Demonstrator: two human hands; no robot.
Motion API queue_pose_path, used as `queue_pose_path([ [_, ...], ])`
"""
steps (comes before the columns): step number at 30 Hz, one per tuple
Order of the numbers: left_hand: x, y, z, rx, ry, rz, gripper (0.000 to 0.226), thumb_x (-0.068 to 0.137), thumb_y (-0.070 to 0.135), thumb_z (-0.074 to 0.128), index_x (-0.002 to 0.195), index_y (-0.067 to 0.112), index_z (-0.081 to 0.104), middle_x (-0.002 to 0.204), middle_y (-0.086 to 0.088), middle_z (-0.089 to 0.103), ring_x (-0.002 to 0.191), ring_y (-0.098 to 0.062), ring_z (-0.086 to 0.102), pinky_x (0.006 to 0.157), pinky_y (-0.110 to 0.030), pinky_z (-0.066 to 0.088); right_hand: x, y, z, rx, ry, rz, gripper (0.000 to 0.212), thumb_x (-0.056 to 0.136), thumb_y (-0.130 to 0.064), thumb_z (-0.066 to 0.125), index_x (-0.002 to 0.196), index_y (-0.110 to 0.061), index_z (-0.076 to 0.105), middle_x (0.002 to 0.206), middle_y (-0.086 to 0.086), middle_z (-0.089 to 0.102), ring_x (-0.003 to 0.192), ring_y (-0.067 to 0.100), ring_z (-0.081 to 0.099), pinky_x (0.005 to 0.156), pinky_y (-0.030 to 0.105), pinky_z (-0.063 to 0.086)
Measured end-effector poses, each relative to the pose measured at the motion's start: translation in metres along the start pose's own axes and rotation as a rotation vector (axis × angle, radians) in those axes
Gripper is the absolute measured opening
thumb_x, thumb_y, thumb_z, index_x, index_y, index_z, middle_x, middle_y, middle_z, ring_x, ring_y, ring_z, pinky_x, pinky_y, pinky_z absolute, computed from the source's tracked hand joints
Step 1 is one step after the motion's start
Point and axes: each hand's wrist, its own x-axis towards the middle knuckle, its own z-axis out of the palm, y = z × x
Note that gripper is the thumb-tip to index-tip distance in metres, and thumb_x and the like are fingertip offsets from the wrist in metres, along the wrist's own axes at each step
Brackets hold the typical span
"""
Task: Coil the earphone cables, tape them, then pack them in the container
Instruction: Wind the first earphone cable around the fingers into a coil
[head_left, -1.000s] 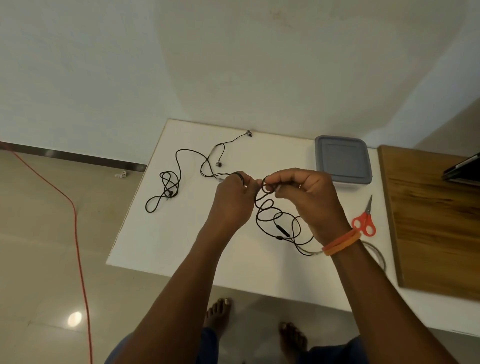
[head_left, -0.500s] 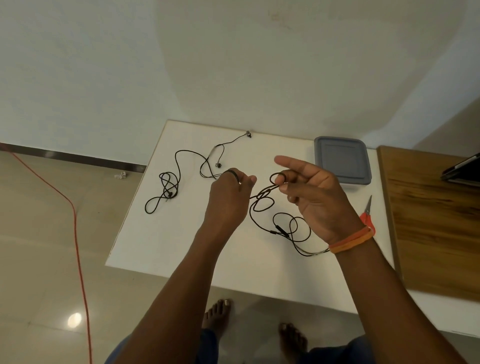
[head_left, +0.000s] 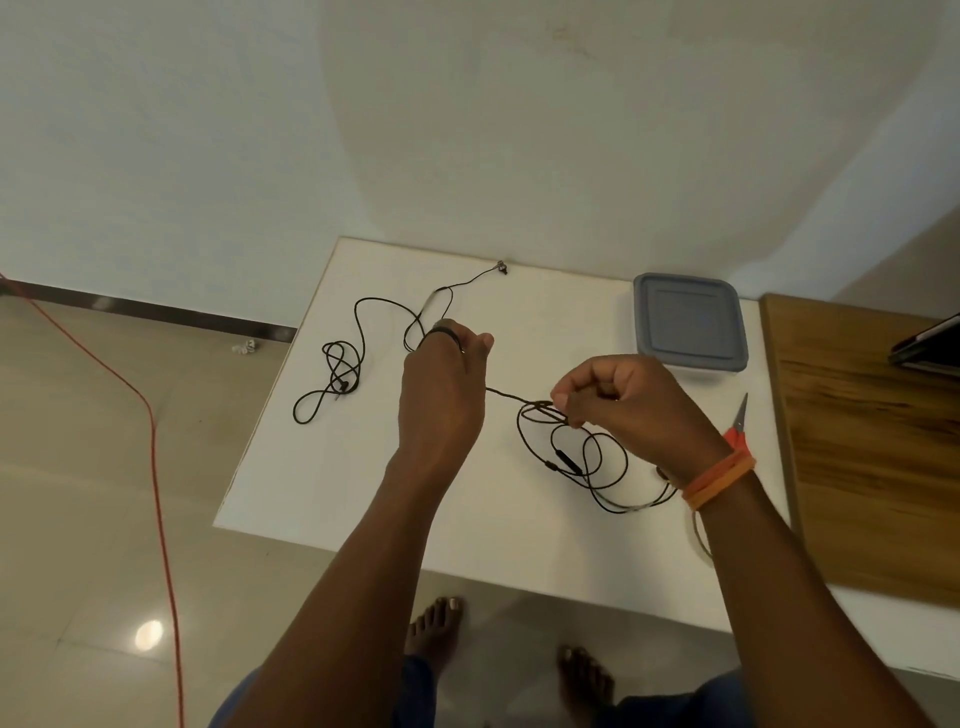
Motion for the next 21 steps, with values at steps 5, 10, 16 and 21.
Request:
queue_pose_path([
  [5,-0.002,0.005,0.001,-0.021,-0.107,-0.015,0.023,0.098,0.038,0.054,0.095,0.017,0.060,0.061,0.004,0.056,0.057,-0.008,0.051,0.052,-0.020,0.036,0.006,0.003,0.008,0.106,0.281,-0.023,0.007,0.088,-0.011,0.064,0.087,-0.014,0.070,0.069,0.000,0.073,0.063,0.005,0.062,0.061,0.021,0.046],
  [10,-0.010,0.017,0.001,-0.224,-0.610,0.073,0.035,0.095,0.025,0.063,0.130,0.023,0.062,0.046,0.003,0.038,0.045,-0.009,0.039,0.054,-0.013,0.037,0.006,-0.005,0.000,0.796,0.149,0.036,0.015,0.093,-0.010,0.055,0.098,-0.013,0.069,0.074,0.004,0.070,0.068,0.014,0.054,0.063,0.026,0.041],
  [16,-0.012,0.021,-0.001,-0.246,-0.667,0.094,0.024,0.096,0.031,0.061,0.085,0.014,0.073,0.053,0.000,0.038,0.047,-0.010,0.032,0.048,-0.019,0.030,0.006,-0.003,-0.004,0.921,0.162,0.028,0.017,0.095,-0.007,0.050,0.097,-0.012,0.066,0.078,0.004,0.071,0.070,0.013,0.061,0.065,0.024,0.048],
  [21,-0.020,0.025,0.001,-0.291,-0.787,0.074,0.026,0.101,0.029,0.052,0.113,0.014,0.070,0.049,0.008,0.032,0.044,-0.007,0.028,0.042,-0.013,0.028,0.007,-0.001,-0.004,0.943,0.190,0.007,0.019,0.097,-0.005,0.046,0.102,-0.010,0.064,0.087,0.007,0.074,0.075,0.015,0.069,0.069,0.025,0.055],
])
